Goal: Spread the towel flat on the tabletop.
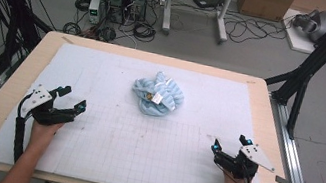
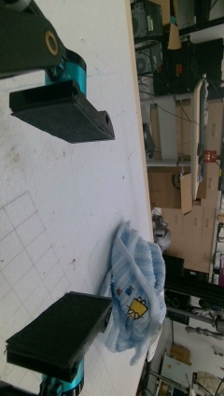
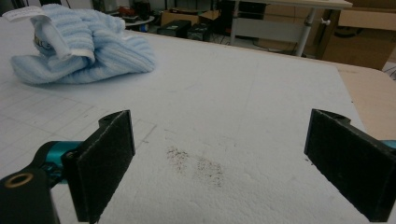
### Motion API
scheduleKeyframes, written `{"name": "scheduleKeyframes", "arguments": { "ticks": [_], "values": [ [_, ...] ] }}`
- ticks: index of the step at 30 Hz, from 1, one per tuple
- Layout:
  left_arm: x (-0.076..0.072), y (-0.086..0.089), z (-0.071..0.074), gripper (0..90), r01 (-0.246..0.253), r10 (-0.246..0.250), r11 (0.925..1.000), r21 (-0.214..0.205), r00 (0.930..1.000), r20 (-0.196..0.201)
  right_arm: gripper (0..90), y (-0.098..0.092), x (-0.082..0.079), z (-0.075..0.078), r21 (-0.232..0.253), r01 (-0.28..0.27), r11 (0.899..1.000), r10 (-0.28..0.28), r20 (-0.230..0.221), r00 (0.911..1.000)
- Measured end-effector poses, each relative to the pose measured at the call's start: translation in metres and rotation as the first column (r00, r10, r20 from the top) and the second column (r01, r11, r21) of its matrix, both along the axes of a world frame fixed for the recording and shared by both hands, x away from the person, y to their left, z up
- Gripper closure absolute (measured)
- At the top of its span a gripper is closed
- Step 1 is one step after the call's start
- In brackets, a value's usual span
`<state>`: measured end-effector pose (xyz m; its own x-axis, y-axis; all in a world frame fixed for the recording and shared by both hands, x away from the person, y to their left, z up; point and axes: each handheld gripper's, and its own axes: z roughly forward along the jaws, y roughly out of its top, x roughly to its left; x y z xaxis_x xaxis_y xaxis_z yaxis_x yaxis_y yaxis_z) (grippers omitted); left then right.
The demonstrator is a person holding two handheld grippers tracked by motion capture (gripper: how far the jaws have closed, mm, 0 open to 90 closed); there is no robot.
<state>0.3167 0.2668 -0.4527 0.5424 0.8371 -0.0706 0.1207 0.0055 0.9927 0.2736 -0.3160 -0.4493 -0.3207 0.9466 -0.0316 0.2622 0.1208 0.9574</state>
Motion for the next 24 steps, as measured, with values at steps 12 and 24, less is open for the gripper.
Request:
{"name": "scheduleKeyframes", "arguments": {
  "ticks": [12,24],
  "values": [
    [0.0004,-0.001,0.0001,17.0,-0.007,0.007,1.0,0.001,1.0,-0.006,7.6,-0.0001,0.0,0.0,-0.002,-0.002,1.0,0.002,0.0,1.0],
    [0.002,-0.0011,0.0007,17.1,-0.002,0.002,1.0,0.003,0.9998,-0.021,7.6,0.0004,0.0,-0.0001,-0.003,-0.001,1.0,0.001,0.003,1.0]
  ]
}}
